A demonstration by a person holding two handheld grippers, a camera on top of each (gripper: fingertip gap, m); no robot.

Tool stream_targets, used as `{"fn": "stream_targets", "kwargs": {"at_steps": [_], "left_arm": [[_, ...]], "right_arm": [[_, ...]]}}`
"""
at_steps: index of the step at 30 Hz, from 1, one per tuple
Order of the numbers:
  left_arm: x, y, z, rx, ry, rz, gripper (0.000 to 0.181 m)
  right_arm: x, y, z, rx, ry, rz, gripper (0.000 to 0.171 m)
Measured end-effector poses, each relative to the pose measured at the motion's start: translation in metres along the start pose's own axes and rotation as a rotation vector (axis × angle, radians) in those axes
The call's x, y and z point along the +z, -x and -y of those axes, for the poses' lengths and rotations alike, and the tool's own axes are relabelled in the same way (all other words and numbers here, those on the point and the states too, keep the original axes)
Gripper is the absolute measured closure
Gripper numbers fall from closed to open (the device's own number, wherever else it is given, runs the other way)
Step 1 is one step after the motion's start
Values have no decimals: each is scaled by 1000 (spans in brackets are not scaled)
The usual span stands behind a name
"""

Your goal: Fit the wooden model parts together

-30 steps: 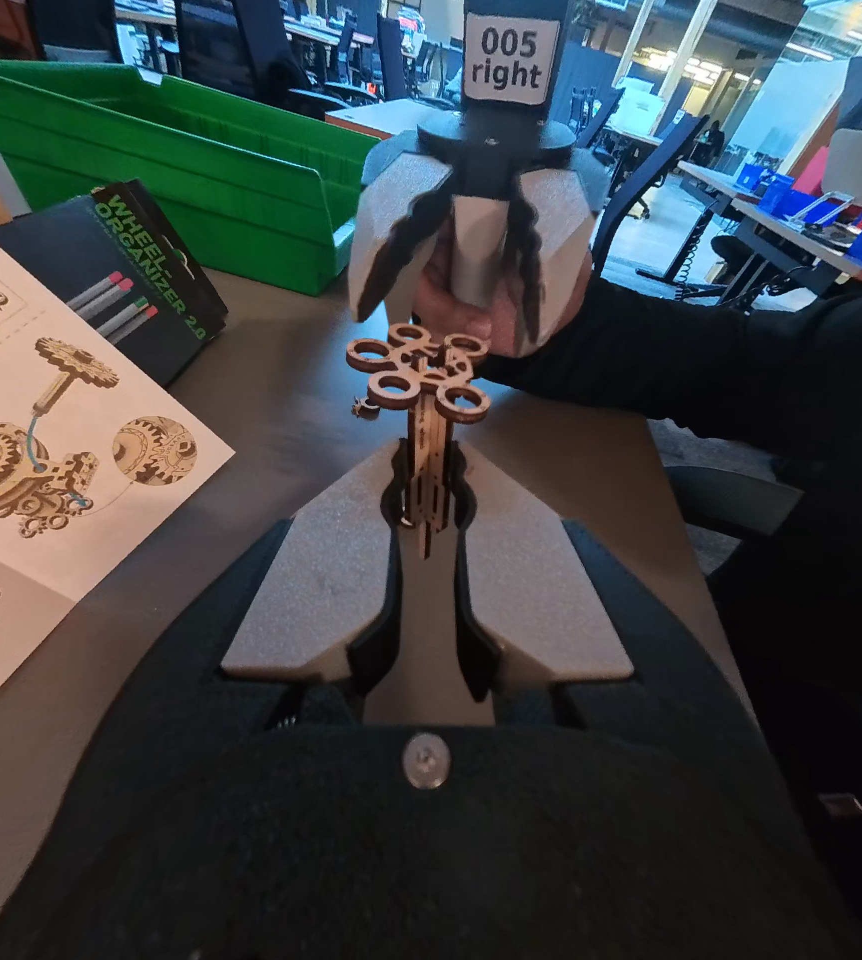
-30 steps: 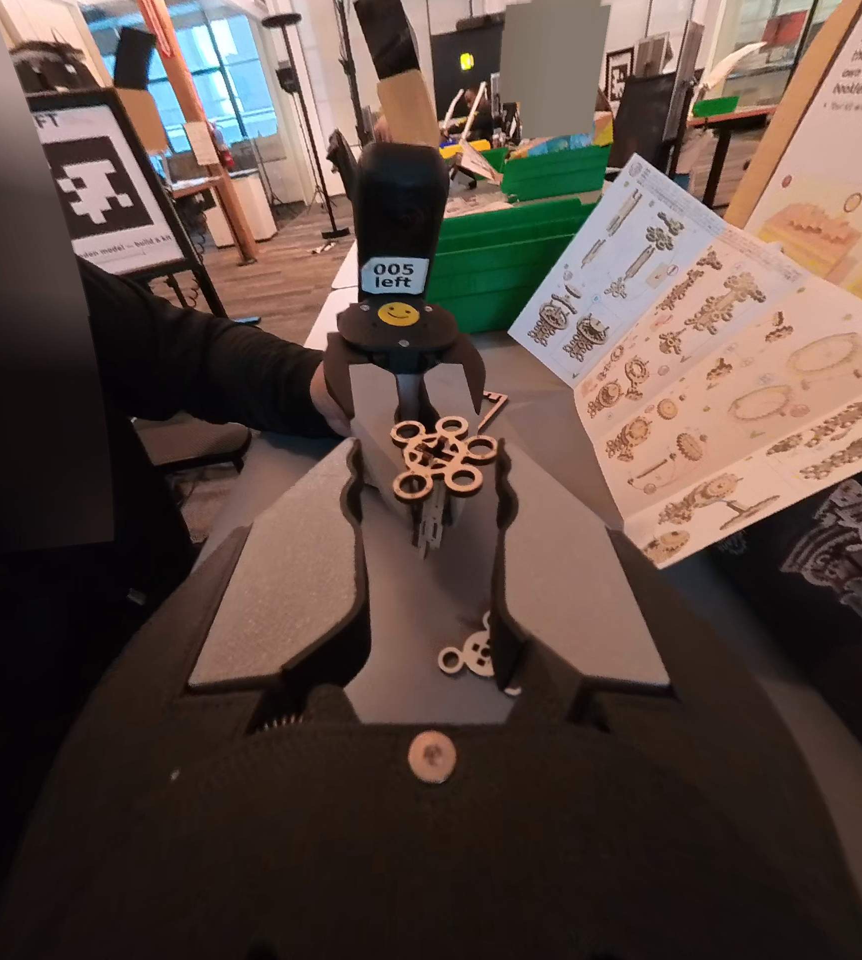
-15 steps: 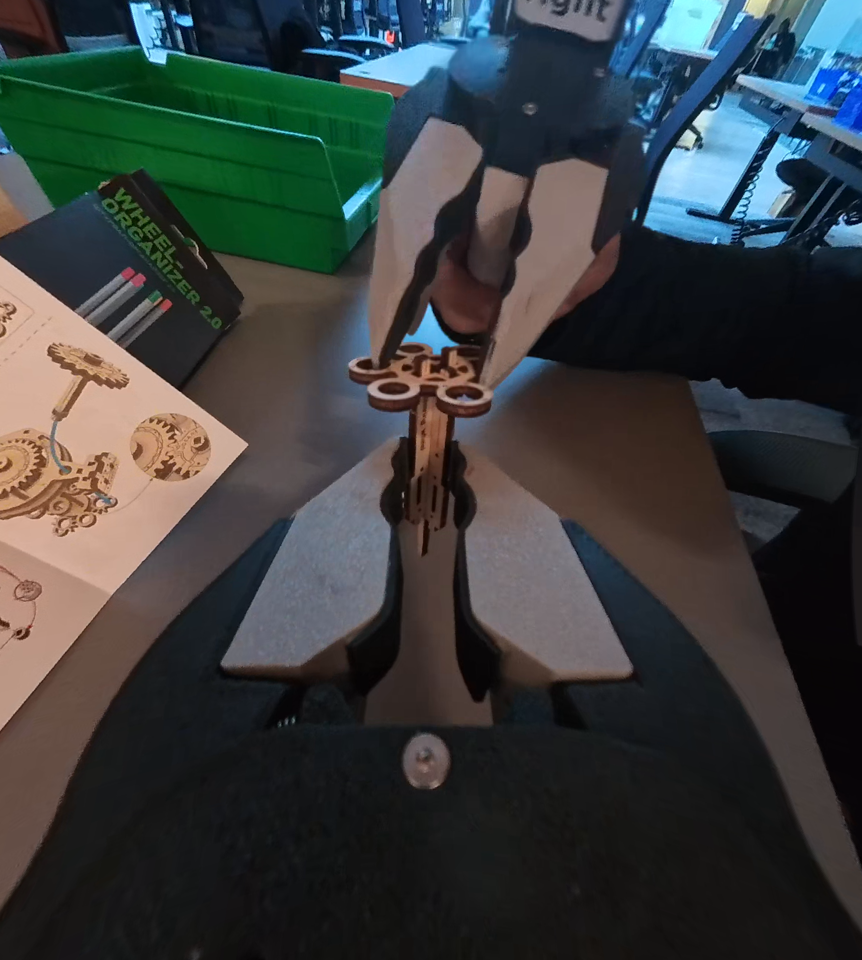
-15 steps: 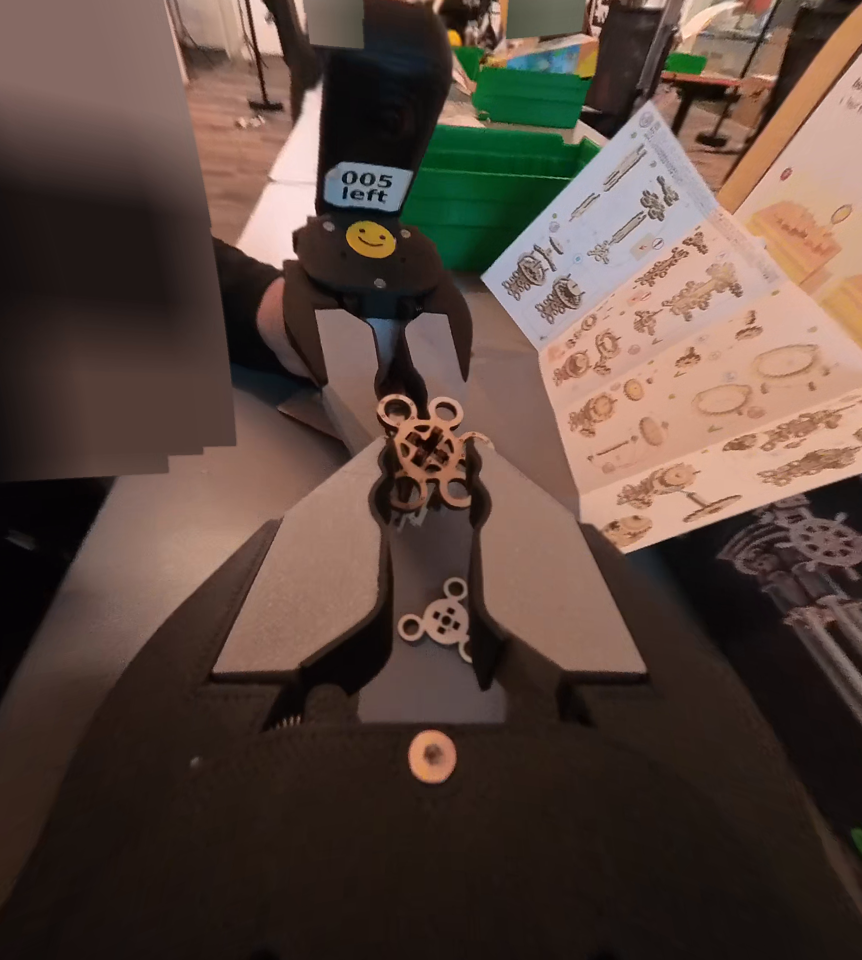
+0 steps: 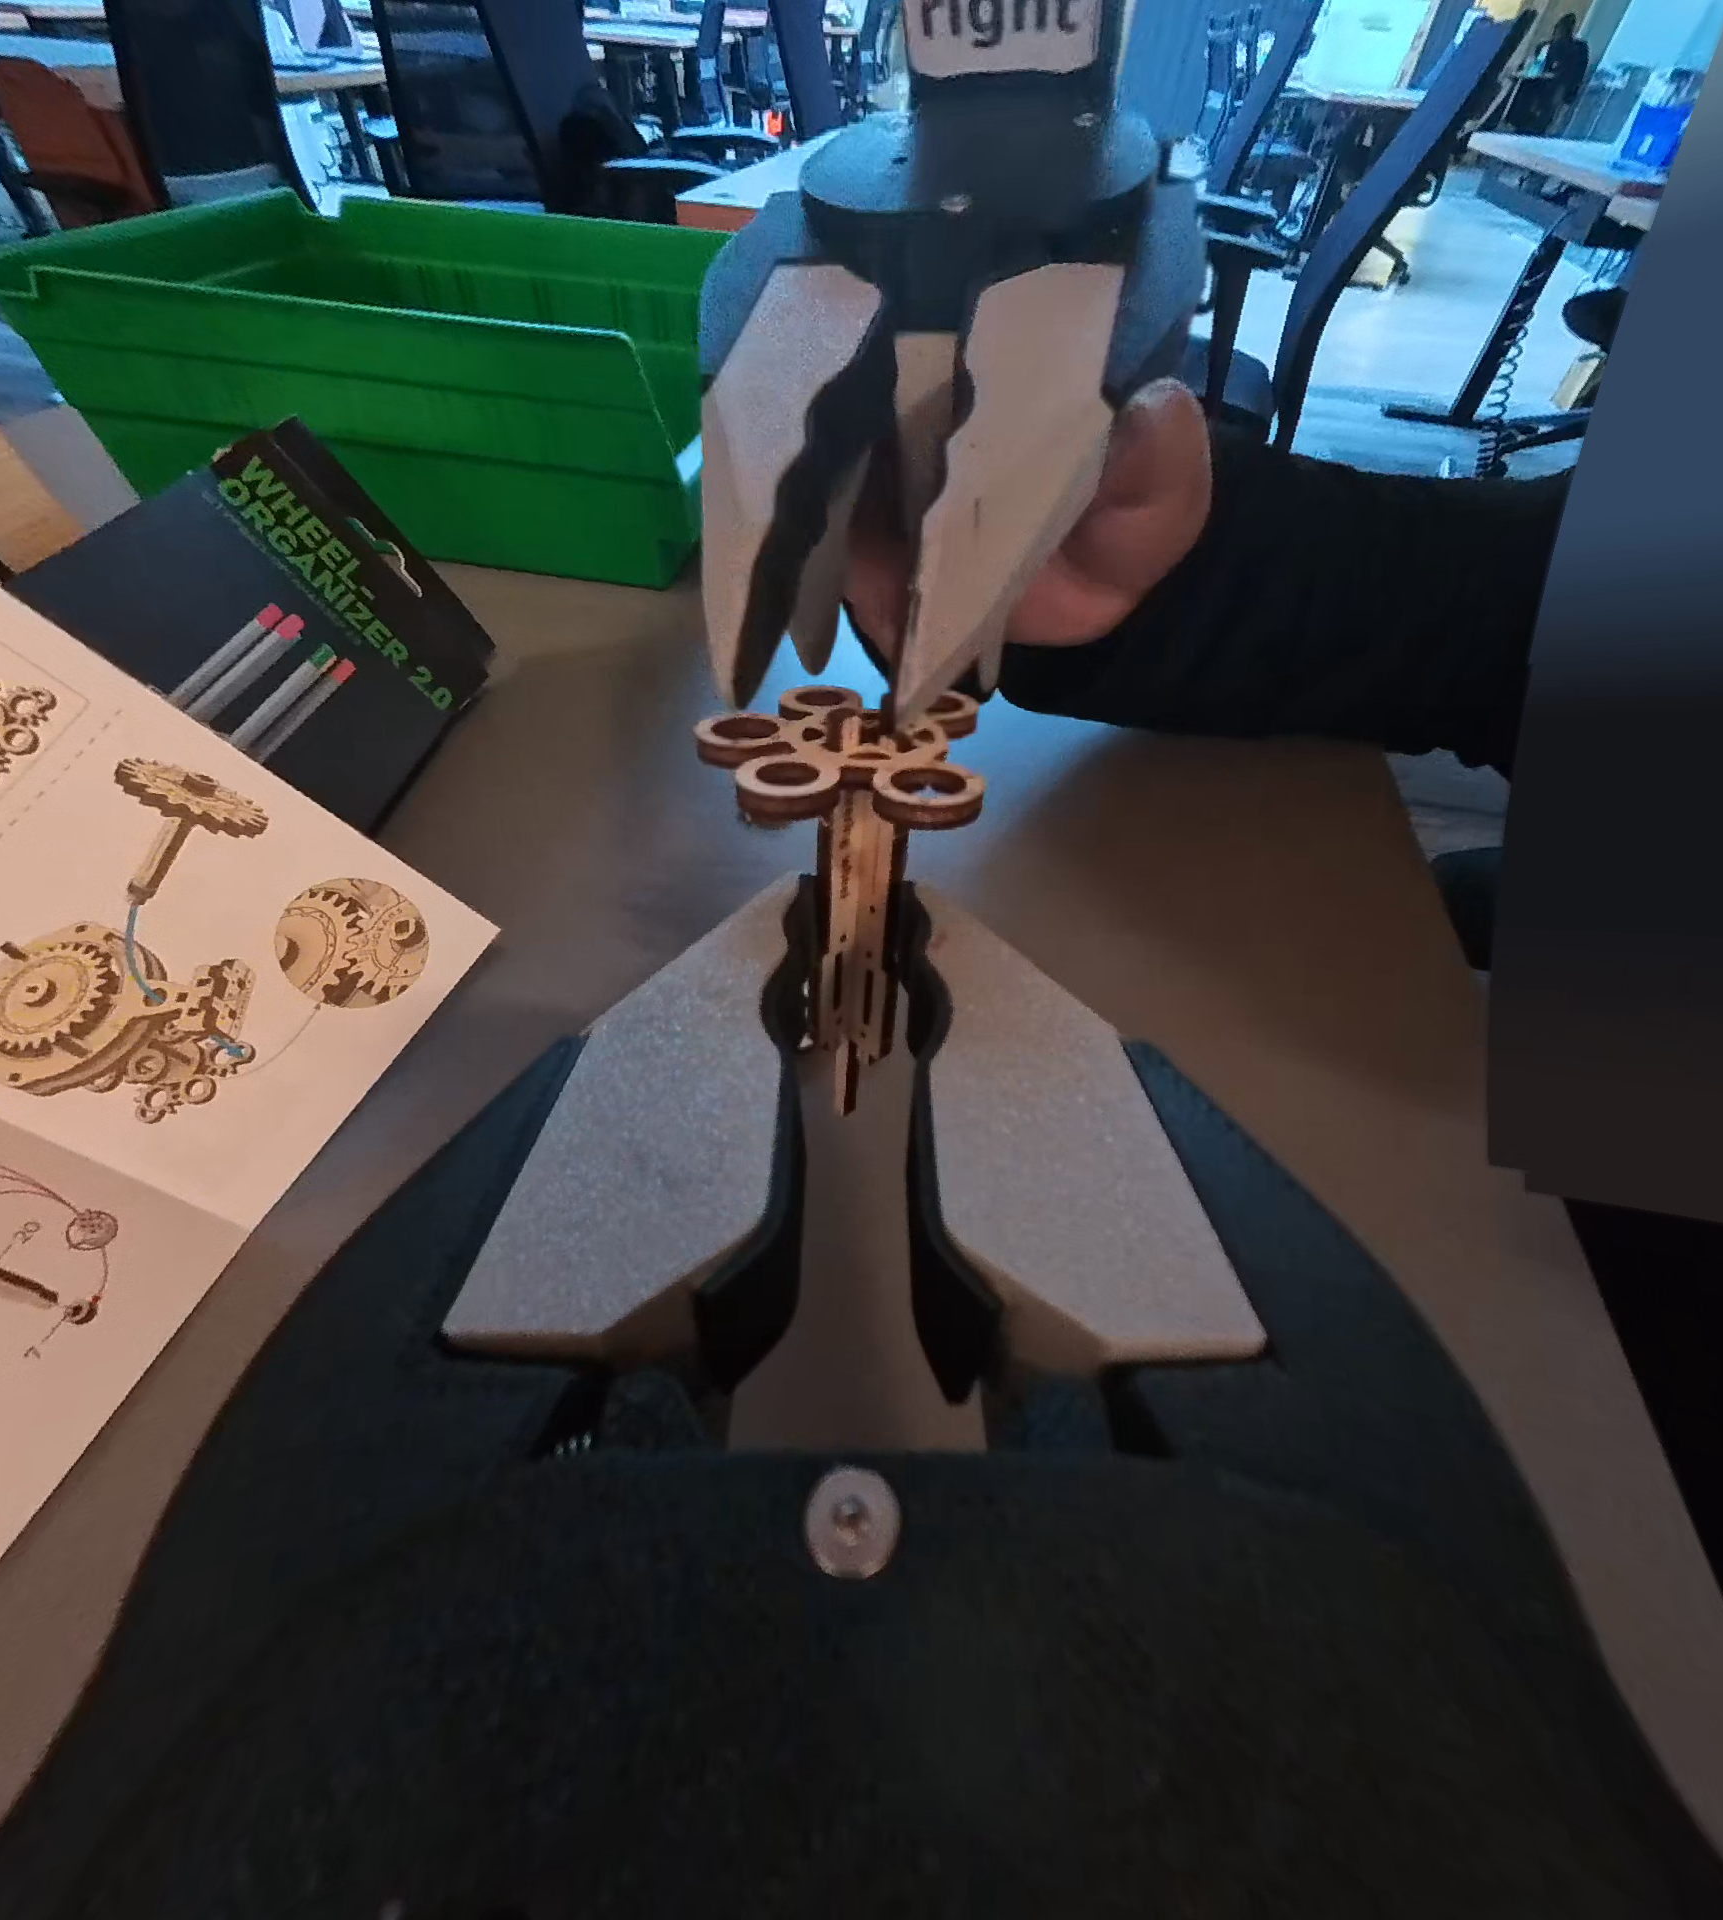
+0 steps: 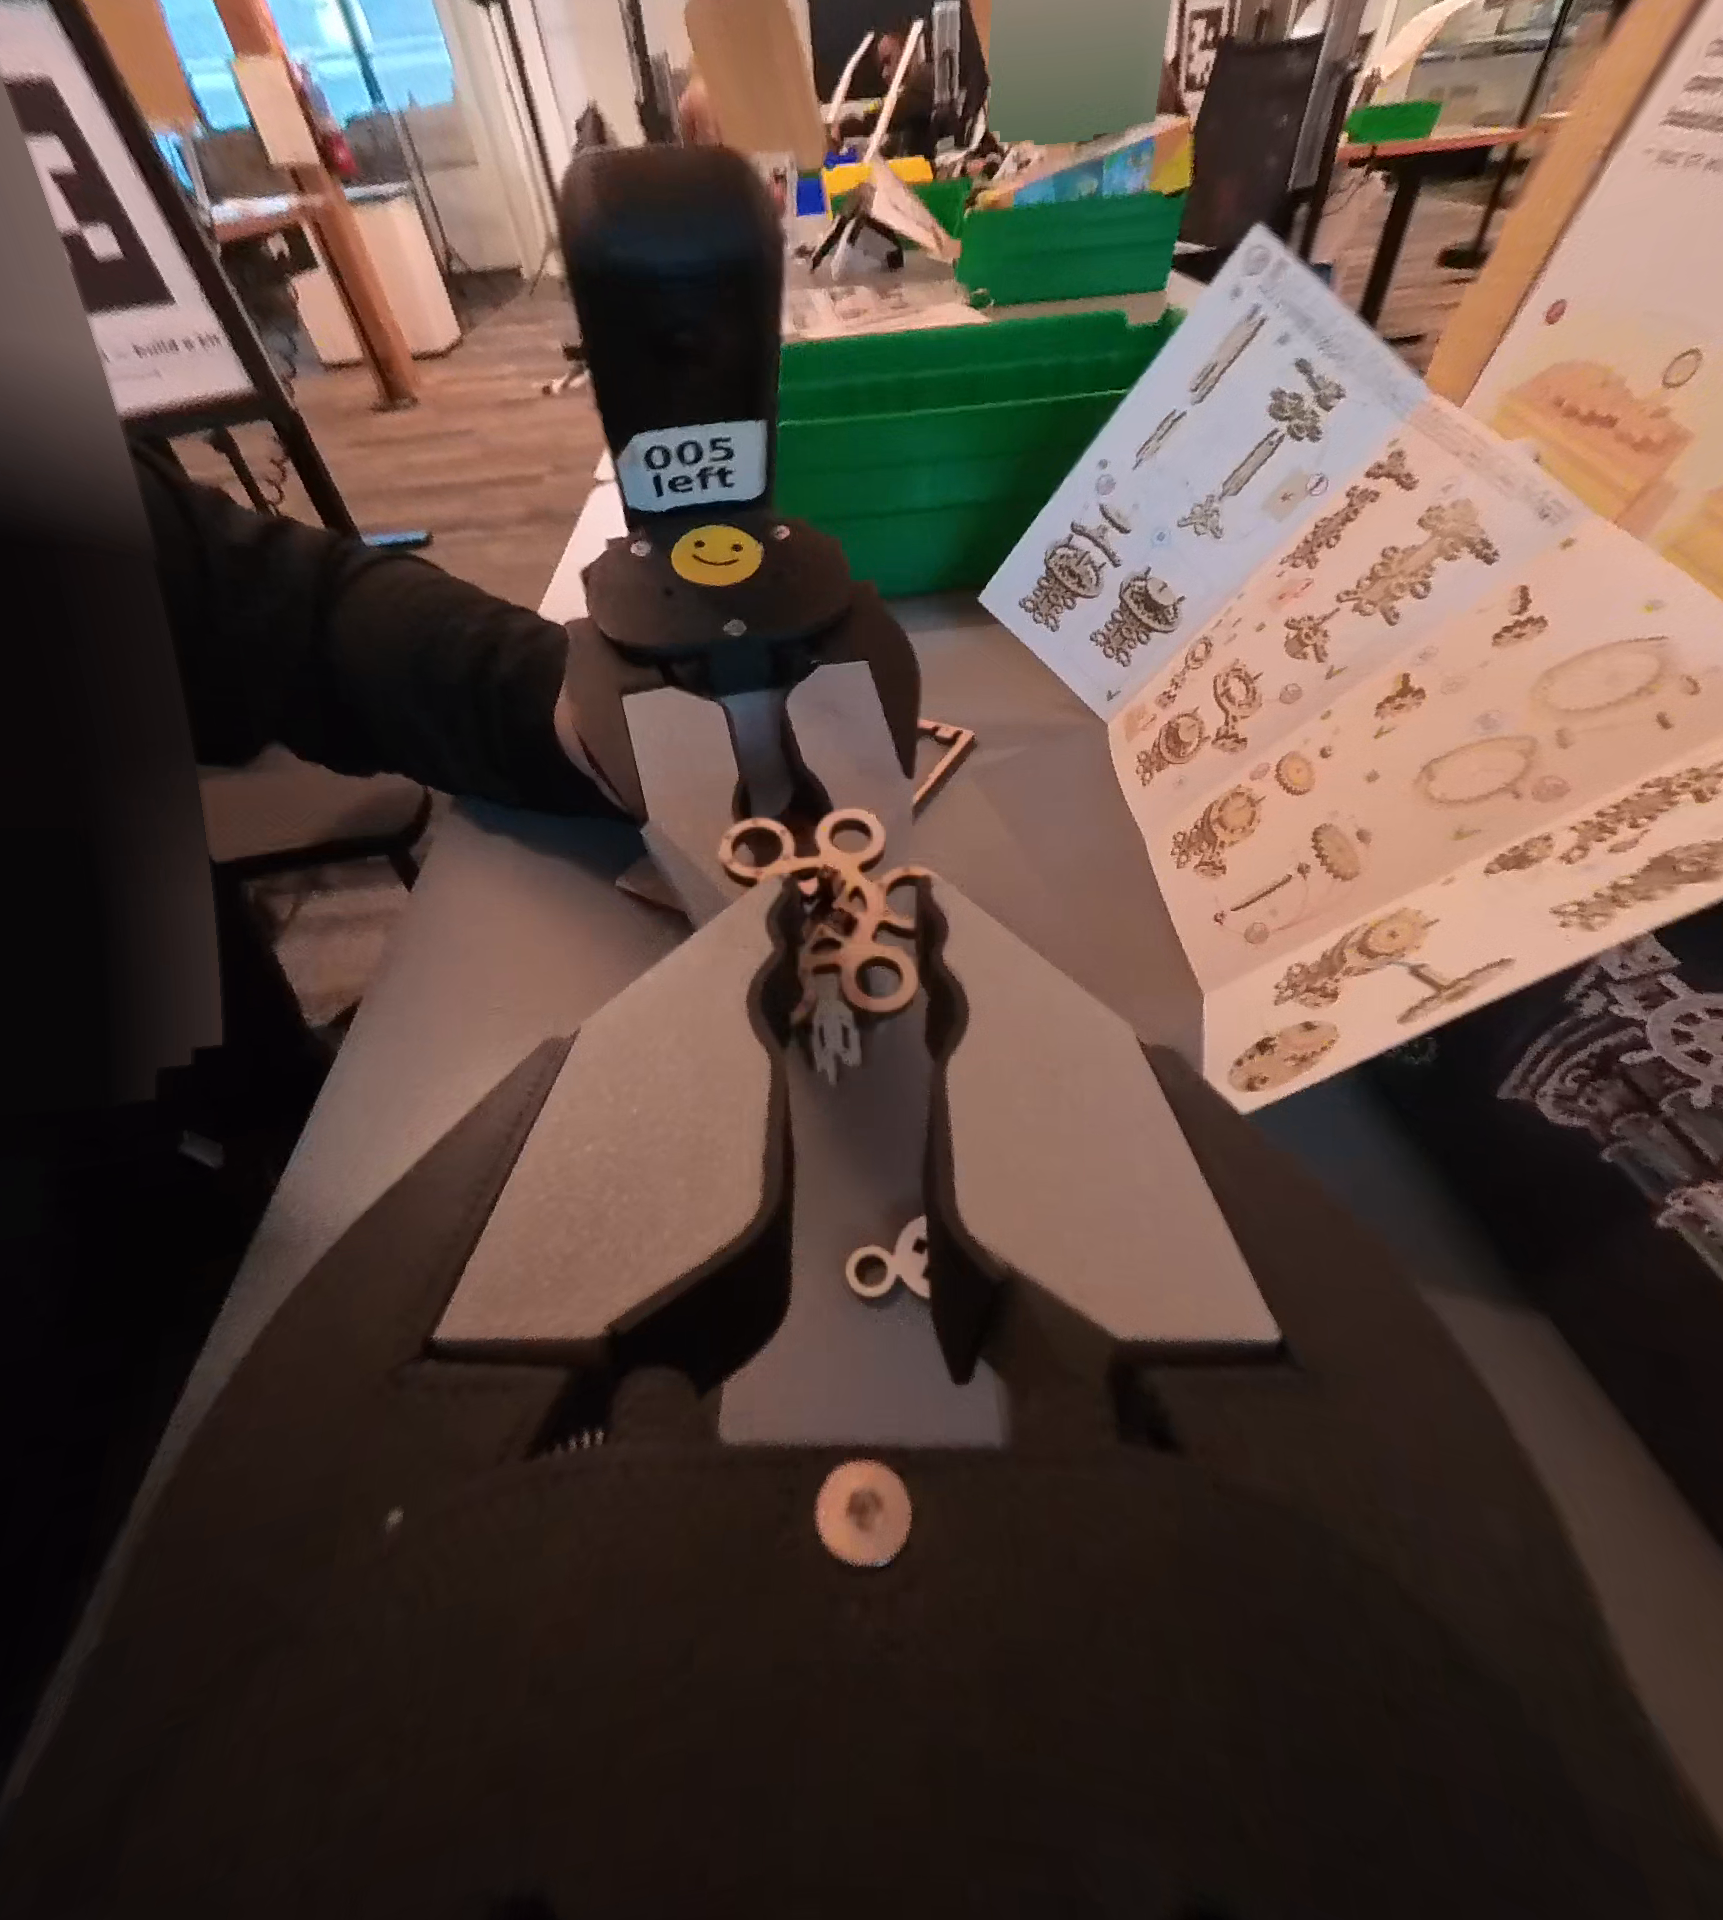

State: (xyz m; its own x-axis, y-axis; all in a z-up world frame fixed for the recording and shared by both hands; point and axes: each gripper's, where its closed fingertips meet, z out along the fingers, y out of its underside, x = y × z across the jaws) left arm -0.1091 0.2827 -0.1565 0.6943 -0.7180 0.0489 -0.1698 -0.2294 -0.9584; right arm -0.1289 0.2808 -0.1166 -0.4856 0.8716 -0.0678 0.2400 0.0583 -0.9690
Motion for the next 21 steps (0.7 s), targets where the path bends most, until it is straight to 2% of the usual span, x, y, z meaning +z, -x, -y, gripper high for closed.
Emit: {"fn": "stream_targets", "kwargs": {"at_steps": [5, 8, 15, 21], "left_arm": [[1, 0, -2, 3, 14, 4, 169], [0, -2, 2, -9, -11, -7, 169], [-1, 0, -1, 32, 12, 12, 169], [-1, -1, 5, 106, -12, 32, 169]], "right_arm": [[1, 4, -2, -63, 27, -11, 159], [0, 7, 1, -50, 12, 13, 148], [3, 7, -5, -38, 33, 29, 147], [1, 12, 0, -134, 45, -5, 147]]}}
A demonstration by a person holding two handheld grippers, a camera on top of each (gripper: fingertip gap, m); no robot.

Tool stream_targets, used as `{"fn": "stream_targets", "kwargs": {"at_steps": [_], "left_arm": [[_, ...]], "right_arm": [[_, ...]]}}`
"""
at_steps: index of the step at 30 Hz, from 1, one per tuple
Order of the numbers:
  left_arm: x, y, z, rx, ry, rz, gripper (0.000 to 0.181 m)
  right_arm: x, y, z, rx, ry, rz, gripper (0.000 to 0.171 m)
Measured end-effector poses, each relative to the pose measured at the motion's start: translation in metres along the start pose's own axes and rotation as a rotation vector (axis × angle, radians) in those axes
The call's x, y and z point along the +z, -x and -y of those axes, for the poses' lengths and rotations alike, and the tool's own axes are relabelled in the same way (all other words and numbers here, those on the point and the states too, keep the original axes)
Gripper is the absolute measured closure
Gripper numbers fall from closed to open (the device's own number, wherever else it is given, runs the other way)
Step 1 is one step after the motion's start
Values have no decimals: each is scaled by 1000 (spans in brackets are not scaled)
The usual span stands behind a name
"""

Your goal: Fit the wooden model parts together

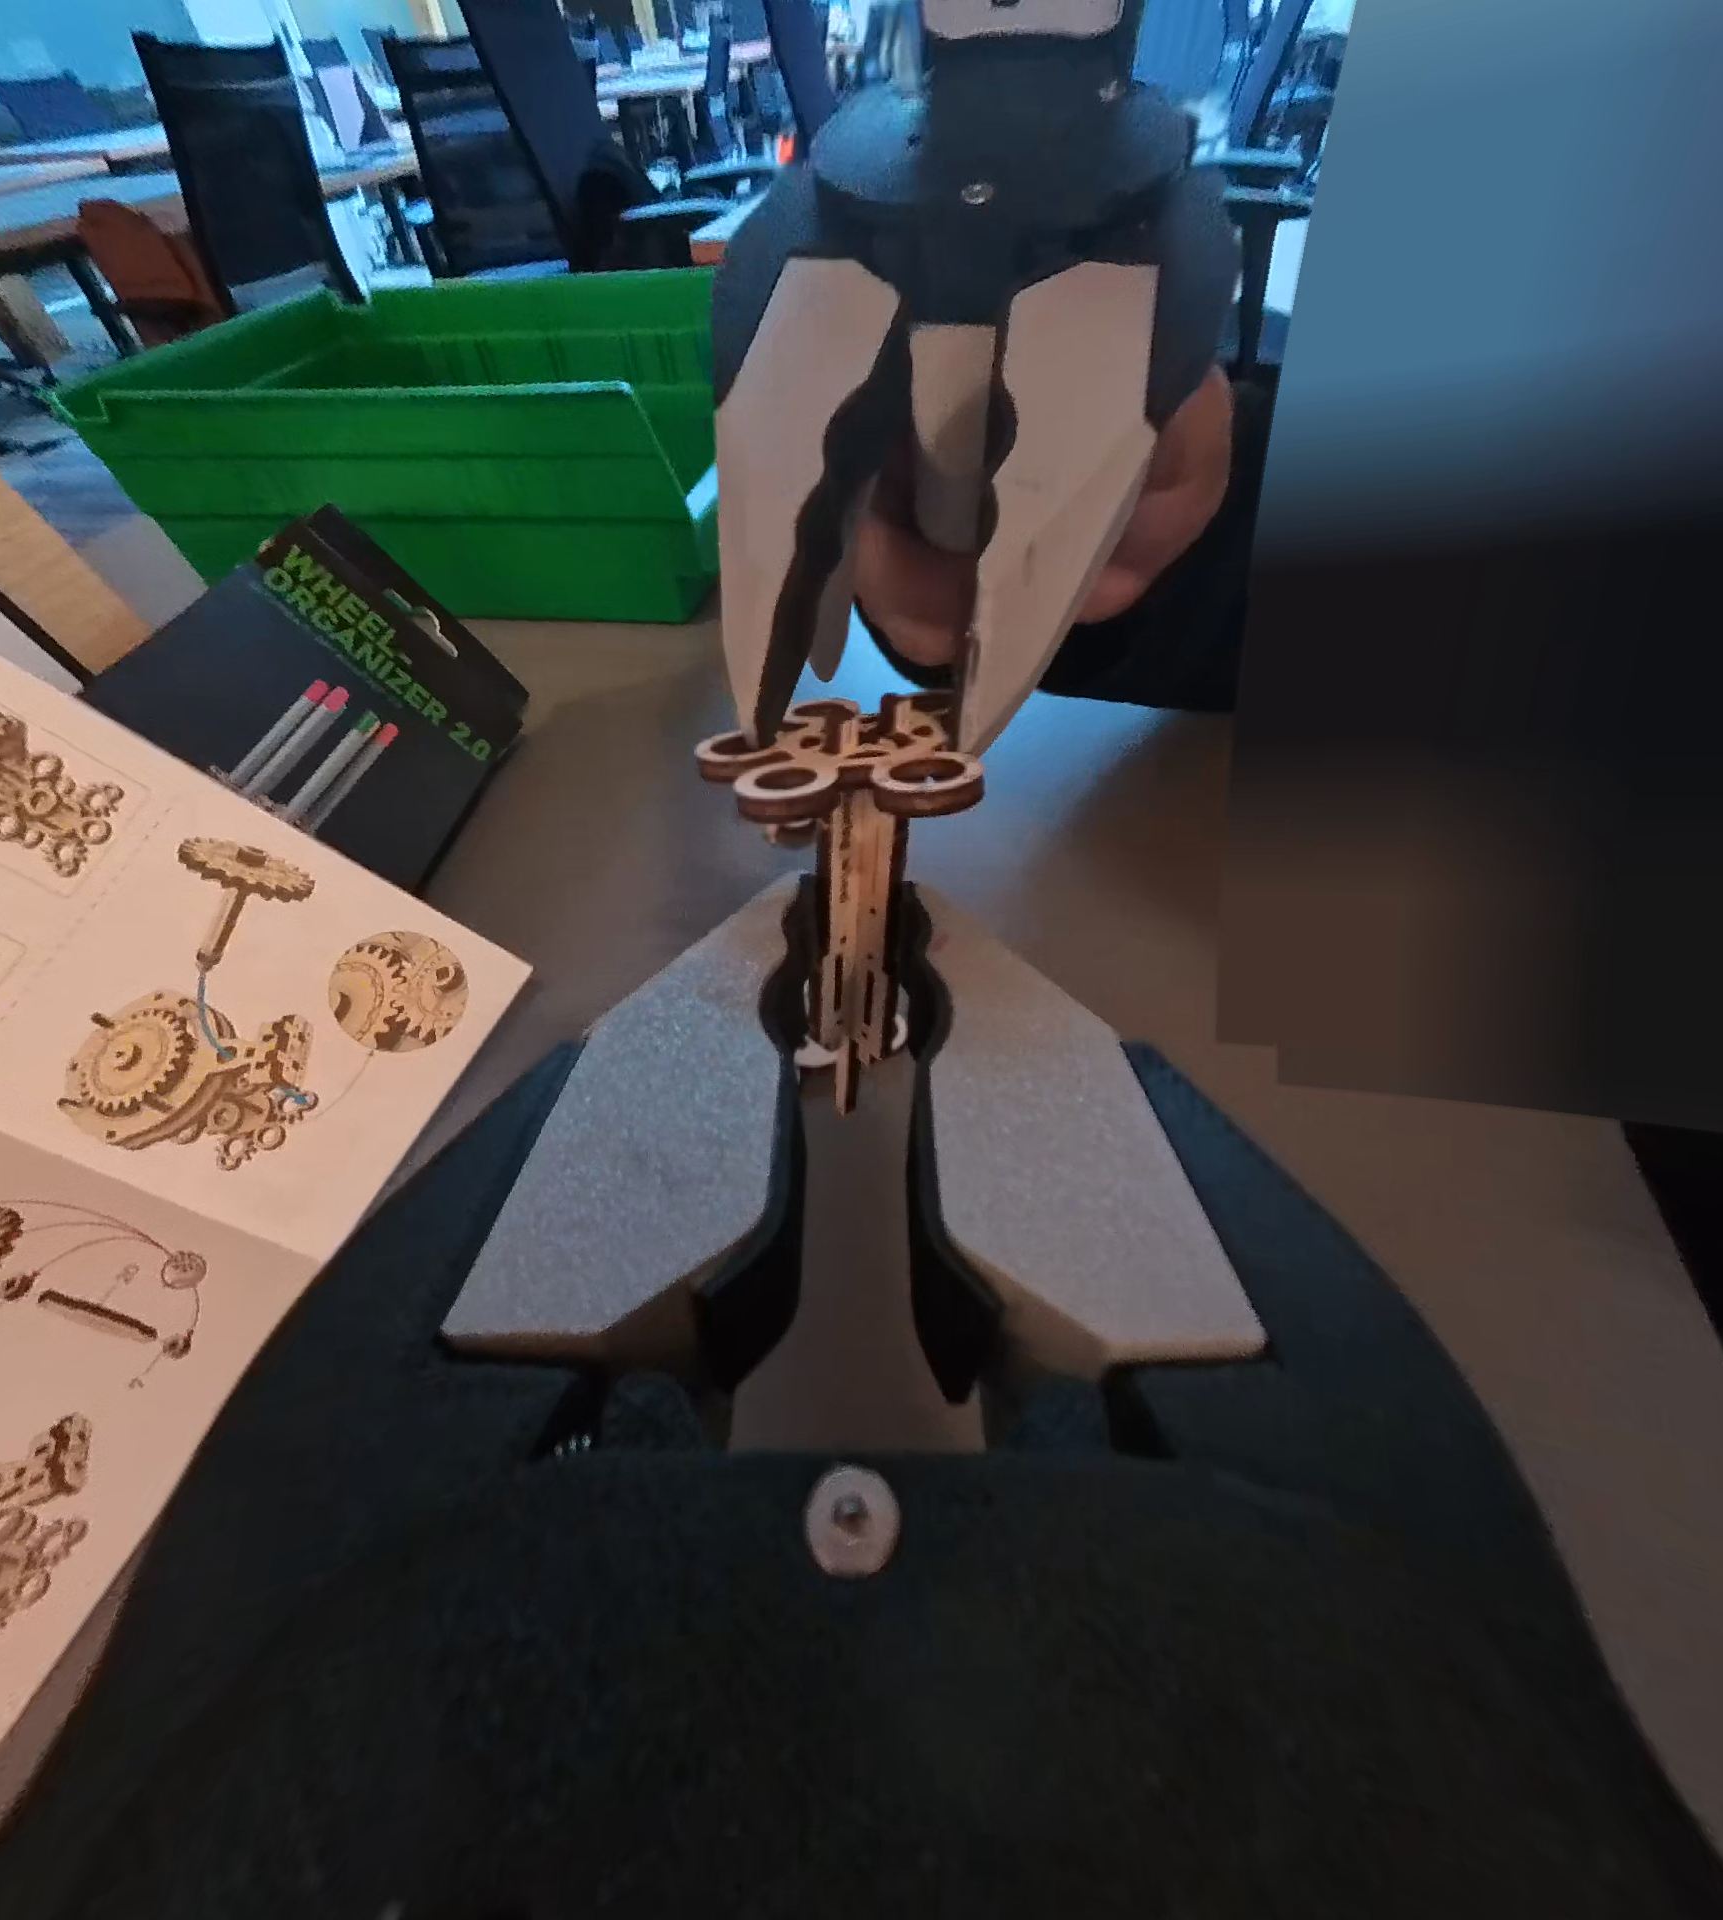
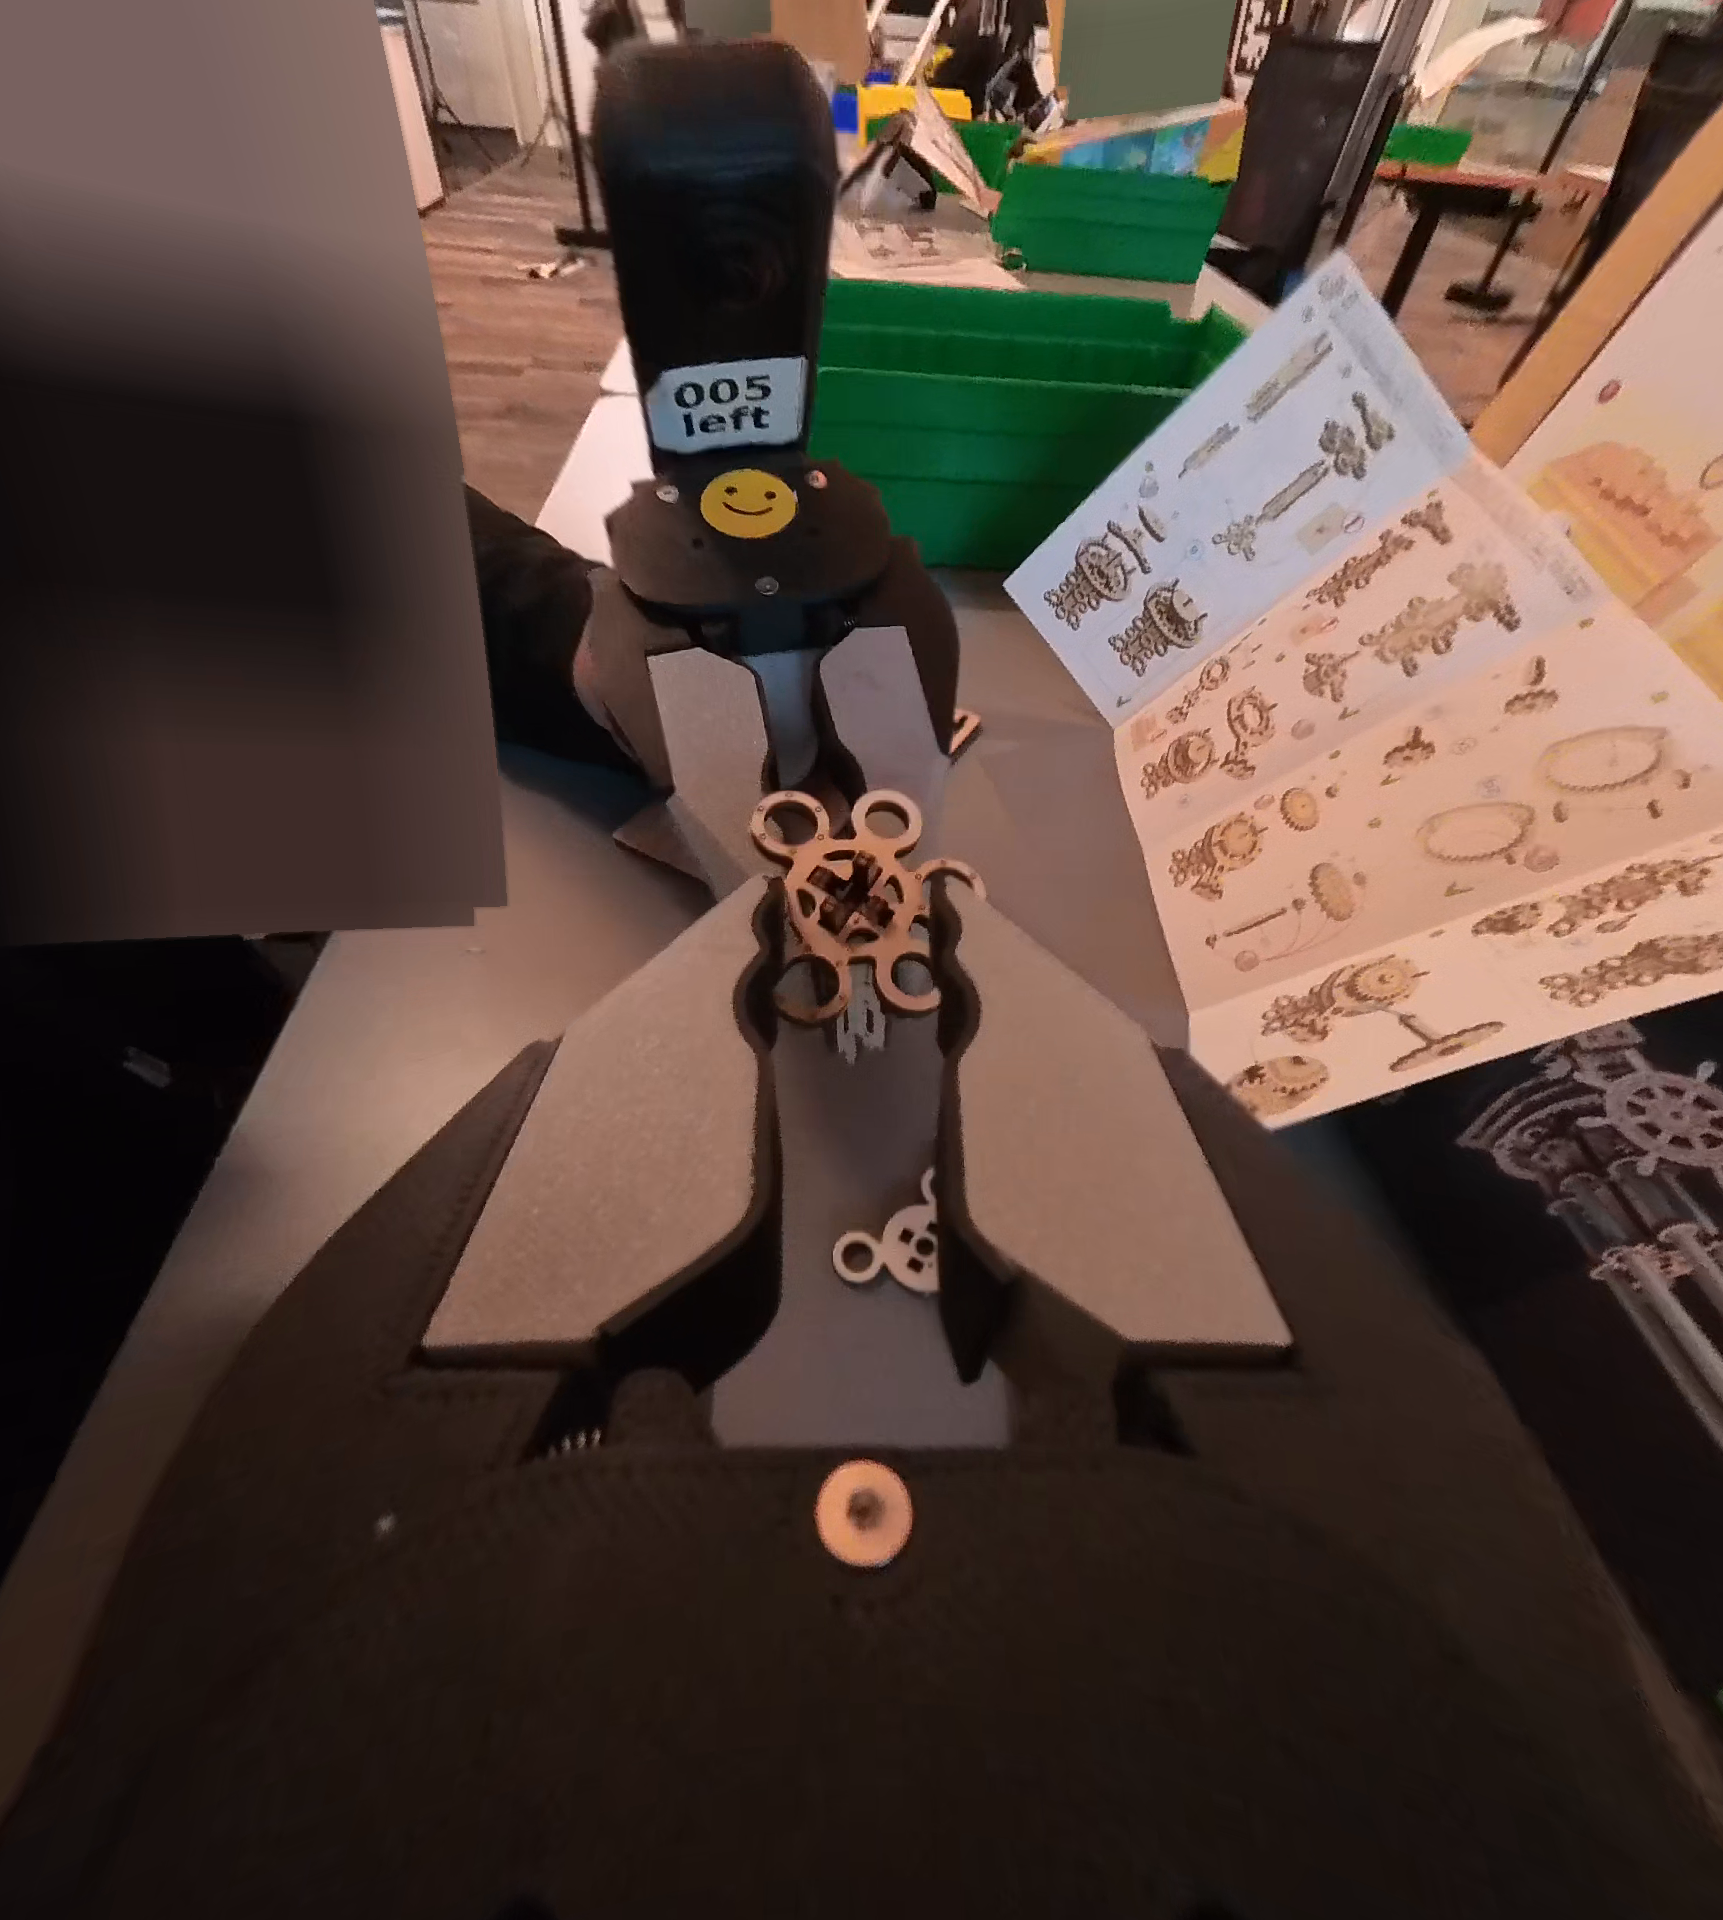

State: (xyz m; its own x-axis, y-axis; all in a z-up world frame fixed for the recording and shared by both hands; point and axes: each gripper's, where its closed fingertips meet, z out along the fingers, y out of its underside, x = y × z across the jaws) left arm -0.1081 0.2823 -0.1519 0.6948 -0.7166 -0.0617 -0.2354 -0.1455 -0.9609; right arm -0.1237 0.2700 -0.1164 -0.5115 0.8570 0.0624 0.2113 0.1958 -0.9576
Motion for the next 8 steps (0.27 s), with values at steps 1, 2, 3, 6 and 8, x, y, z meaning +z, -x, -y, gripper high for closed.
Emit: {"fn": "stream_targets", "kwargs": {"at_steps": [1, 2, 3, 6, 8], "left_arm": [[-1, 0, 3, 6, -18, 0, 170], [-1, 2, 3, 16, -20, 11, 170], [-2, 3, 2, 31, -18, 19, 169], [-3, 8, 3, 56, -41, 35, 169], [-5, 12, 3, 46, -49, 42, 169]], "right_arm": [[-2, 2, 4, -12, -15, 5, 145], [-4, 3, 8, -15, -35, 10, 143], [-7, 4, 12, -10, -54, 17, 140], [-16, -2, 19, 33, -101, 14, 136], [-20, -7, 20, 64, -114, 7, 135]]}}
